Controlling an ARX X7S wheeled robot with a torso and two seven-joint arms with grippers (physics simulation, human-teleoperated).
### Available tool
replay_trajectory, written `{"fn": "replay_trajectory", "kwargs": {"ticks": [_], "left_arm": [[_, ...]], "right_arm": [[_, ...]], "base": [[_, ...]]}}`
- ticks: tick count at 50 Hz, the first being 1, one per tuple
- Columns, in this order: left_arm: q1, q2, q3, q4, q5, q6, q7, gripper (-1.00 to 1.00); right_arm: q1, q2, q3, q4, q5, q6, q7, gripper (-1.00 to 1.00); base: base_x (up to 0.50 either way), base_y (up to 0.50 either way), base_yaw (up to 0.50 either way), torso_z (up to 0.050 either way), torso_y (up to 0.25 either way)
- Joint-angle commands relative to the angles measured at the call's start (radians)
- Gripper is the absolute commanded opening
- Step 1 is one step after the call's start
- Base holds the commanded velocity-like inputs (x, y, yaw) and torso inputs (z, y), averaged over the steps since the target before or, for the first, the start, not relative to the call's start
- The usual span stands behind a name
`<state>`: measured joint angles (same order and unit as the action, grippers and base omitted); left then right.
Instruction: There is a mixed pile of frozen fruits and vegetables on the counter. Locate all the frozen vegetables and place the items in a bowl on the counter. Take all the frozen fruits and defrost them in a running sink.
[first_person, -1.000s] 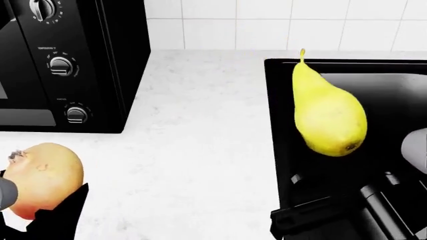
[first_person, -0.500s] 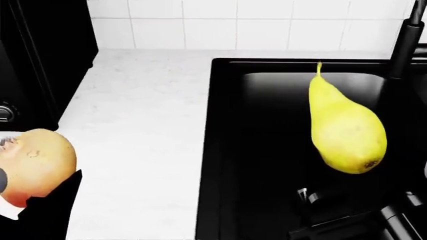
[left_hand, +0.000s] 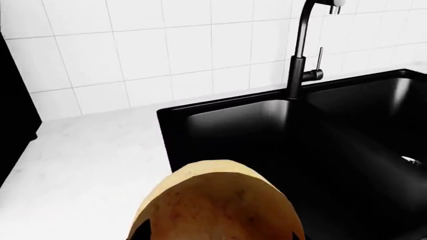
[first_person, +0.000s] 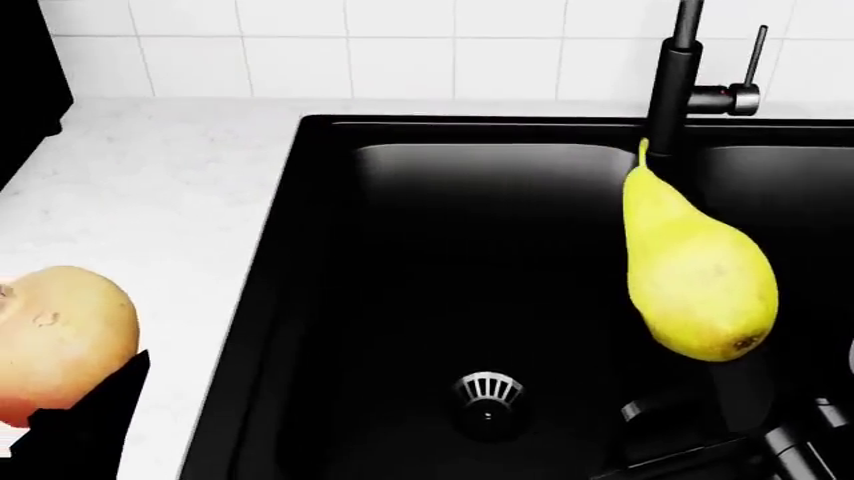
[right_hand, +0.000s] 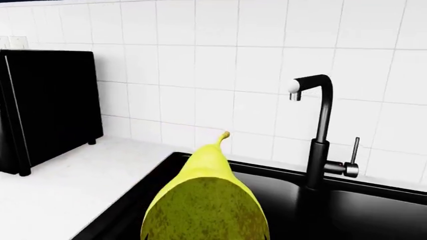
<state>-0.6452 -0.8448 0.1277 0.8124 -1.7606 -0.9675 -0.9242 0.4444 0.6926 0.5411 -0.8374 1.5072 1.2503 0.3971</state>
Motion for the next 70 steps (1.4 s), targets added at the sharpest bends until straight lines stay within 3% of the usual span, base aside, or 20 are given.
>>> {"fn": "replay_trajectory", "kwargs": {"ticks": [1, 26, 28, 30, 35, 37, 39, 40, 41, 44, 70], "left_arm": [[-0.145, 0.137, 0.105, -0.117, 0.109, -0.037, 0.005, -1.0], [-0.129, 0.164, 0.13, -0.136, 0.187, -0.026, 0.047, -1.0], [-0.114, 0.15, 0.118, -0.121, 0.174, -0.02, 0.044, -1.0], [-0.043, 0.043, 0.034, -0.023, 0.052, 0.019, 0.008, -1.0], [-0.018, 0.015, 0.008, 0.003, 0.033, 0.032, 0.01, -1.0], [0.104, -0.102, -0.13, 0.095, -0.064, 0.091, 0.02, -1.0], [0.112, -0.106, -0.137, 0.097, -0.063, 0.093, 0.025, -1.0], [0.112, -0.106, -0.137, 0.097, -0.063, 0.093, 0.025, -1.0], [-0.038, 0.037, 0.013, -0.025, 0.031, 0.009, -0.001, -1.0], [-0.099, 0.086, 0.073, -0.065, 0.071, -0.008, -0.003, -1.0], [-0.125, 0.123, 0.112, -0.114, 0.14, -0.015, 0.034, -1.0]], "right_arm": [[-0.018, 0.003, 0.007, -0.02, -0.018, -0.006, -0.022, -1.0], [-0.028, 0.007, -0.015, -0.031, -0.04, -0.024, -0.035, -1.0], [-0.03, 0.006, -0.021, -0.03, -0.042, -0.022, -0.032, -1.0], [-0.017, 0.007, -0.049, -0.025, -0.052, -0.013, -0.029, -1.0], [0.077, 0.008, -0.163, 0.013, -0.074, 0.016, -0.013, -1.0], [0.108, -0.001, -0.209, 0.032, -0.103, 0.023, -0.023, -1.0], [0.108, 0.0, -0.211, 0.033, -0.104, 0.021, -0.022, -1.0], [0.108, 0.0, -0.211, 0.033, -0.104, 0.02, -0.022, -1.0], [0.218, -0.028, -0.324, 0.079, -0.121, 0.064, -0.004, -1.0], [0.285, -0.067, -0.417, 0.141, -0.17, 0.077, -0.021, -1.0], [0.351, -0.213, -0.916, 0.458, -0.591, -0.07, -0.238, -1.0]], "base": [[0.0, 0.0, 0.0, 0.0, 0.0], [0.33, 0.0, 0.0, 0.001, 0.001], [0.0, 0.0, 0.0, 0.0, 0.0], [0.0, 0.0, 0.0, 0.0, 0.0], [0.0, 0.0, 0.0, 0.0, 0.0], [0.0, 0.0, 0.0, 0.0, 0.0], [0.0, 0.0, 0.0, 0.0, 0.0], [0.0, 0.0, 0.0, 0.0, 0.01], [0.0, 0.0, 0.0, 0.0, 0.0], [0.0, 0.0, 0.0, 0.0, 0.0], [0.0, 0.0, 0.0, 0.0, 0.0]]}}
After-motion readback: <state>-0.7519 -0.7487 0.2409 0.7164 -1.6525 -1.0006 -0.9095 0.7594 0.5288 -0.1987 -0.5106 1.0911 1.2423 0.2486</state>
